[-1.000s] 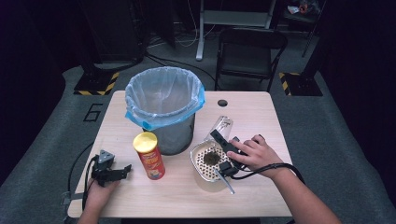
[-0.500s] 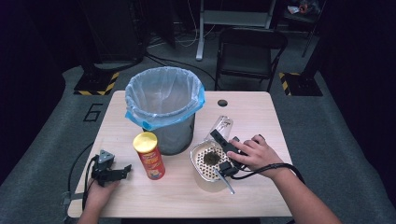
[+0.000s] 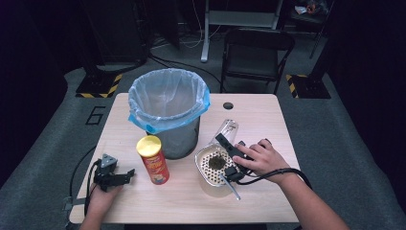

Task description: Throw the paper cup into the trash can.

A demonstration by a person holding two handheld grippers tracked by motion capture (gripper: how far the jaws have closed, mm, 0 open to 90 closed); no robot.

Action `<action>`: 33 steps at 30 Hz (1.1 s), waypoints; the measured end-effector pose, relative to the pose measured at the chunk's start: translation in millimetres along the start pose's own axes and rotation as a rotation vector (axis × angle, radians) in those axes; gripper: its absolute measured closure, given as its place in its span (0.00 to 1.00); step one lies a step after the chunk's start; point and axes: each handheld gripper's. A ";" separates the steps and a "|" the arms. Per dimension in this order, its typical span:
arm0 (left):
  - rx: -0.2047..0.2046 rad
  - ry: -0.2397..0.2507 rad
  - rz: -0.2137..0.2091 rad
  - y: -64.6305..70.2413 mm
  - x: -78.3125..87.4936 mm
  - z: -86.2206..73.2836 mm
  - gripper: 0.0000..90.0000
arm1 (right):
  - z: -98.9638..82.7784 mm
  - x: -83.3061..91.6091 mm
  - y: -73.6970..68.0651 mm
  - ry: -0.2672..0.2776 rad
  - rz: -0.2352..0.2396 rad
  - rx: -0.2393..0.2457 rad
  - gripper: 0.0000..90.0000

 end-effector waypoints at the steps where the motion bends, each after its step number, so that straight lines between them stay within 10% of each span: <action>1: 0.000 0.000 0.000 0.0 0.0 0.0 0.16 | 0.0 0.0 0.0 0.000 0.000 0.000 0.46; 8: -0.001 0.000 0.000 -0.1 0.0 0.0 0.16 | -0.7 0.8 3.1 -0.020 -0.086 -0.040 0.45; 19: 0.000 0.000 0.000 0.0 0.0 0.0 0.16 | -2.4 5.4 6.7 -0.060 -0.187 -0.455 0.45; 27: -0.001 0.000 0.000 0.0 0.0 0.0 0.16 | -15.9 12.2 18.3 -0.040 -0.190 -0.989 0.45; 32: -0.001 -0.001 0.000 -0.1 0.1 0.0 0.16 | -31.4 13.4 23.8 0.036 -0.094 -1.335 0.45; 33: -0.001 -0.001 0.000 -0.1 0.1 0.0 0.16 | -31.4 13.4 23.8 0.036 -0.094 -1.335 0.45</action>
Point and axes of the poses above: each handheld gripper's, and its own axes: x roughly backward along the jaws, z roughly out of its top, y roughly to its right, and after that the axes turned 3 degrees about -z, right-handed
